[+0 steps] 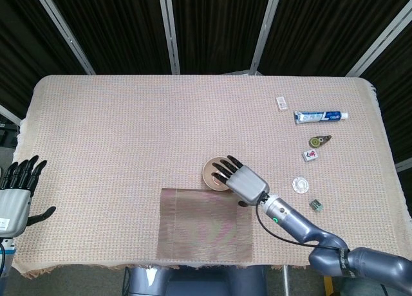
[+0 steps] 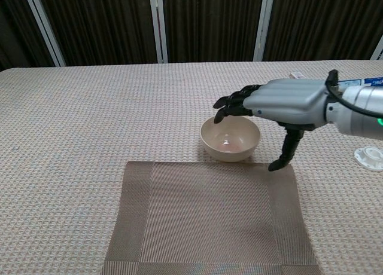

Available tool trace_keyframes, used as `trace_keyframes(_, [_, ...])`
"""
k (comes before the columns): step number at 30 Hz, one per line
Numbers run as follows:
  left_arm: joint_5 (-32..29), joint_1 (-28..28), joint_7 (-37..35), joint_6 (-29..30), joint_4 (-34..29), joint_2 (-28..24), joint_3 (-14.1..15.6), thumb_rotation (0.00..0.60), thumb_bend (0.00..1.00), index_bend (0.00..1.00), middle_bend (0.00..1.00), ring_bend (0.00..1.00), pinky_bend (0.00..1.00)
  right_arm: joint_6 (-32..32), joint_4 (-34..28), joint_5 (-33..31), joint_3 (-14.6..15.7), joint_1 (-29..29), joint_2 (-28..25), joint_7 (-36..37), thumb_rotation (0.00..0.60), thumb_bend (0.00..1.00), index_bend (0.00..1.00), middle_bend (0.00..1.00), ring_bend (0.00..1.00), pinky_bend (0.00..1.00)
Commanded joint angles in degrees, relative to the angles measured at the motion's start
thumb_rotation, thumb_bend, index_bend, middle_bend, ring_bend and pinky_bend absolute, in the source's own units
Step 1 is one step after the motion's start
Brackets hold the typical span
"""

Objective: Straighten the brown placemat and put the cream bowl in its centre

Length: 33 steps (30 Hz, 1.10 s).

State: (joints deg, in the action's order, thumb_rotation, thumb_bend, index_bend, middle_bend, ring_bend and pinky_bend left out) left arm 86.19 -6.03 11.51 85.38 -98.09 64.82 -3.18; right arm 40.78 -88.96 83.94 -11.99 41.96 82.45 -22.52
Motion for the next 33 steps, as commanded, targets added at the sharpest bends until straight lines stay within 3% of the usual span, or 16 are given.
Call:
trace_keyframes(1, [-0.4, -0.2, 0.0, -0.4, 0.1, 0.1, -0.1, 0.600, 0.00, 0.00, 0.00, 0.00, 0.00, -2.2, 3.3, -3.8, 0.0, 2.0, 3.5, -3.0, 0.600, 0.00, 0.17, 0.00, 0.00, 0.00])
trace_keyframes(5, [-0.5, -0.3, -0.4, -0.7, -0.2, 0.1, 0.0, 0.600, 0.00, 0.00, 0.00, 0.00, 0.00, -1.0, 5.0, -6.1, 0.7, 2.2, 5.4, -5.4, 0.600, 0.06, 0.21, 0.00, 0.00, 0.00])
trace_keyframes(13, [0.0, -0.3, -0.8, -0.5, -0.6, -0.2, 0.2, 0.600, 0.00, 0.00, 0.00, 0.00, 0.00, 1.5, 6.3, -8.9, 1.9, 2.1, 6.8, -7.9, 0.600, 0.35, 0.55, 0.00, 0.00, 0.00])
trace_keyframes(19, [0.2, -0.2, -1.0, -0.4, -0.7, -0.3, 0.4, 0.600, 0.00, 0.00, 0.00, 0.00, 0.00, 3.9, 5.5, -8.4, 2.6, 1.9, 6.7, -7.1, 0.600, 0.41, 0.74, 0.00, 0.00, 0.00])
trace_keyframes(27, [0.6, -0.2, -0.9, -0.2, -1.0, -0.3, 0.6, 0.600, 0.00, 0.00, 0.00, 0.00, 0.00, 9.1, 4.4, -4.3, 3.0, 1.0, 4.9, -3.5, 0.600, 0.40, 0.77, 0.02, 0.00, 0.00])
trace_keyframes(33, [0.9, 0.0, -0.7, 0.1, -0.9, -0.3, 0.8, 0.600, 0.00, 0.00, 0.00, 0.00, 0.00, 15.4, 2.4, -2.8, 2.1, -1.8, -0.9, 0.8, 0.600, 0.40, 0.78, 0.05, 0.00, 0.00])
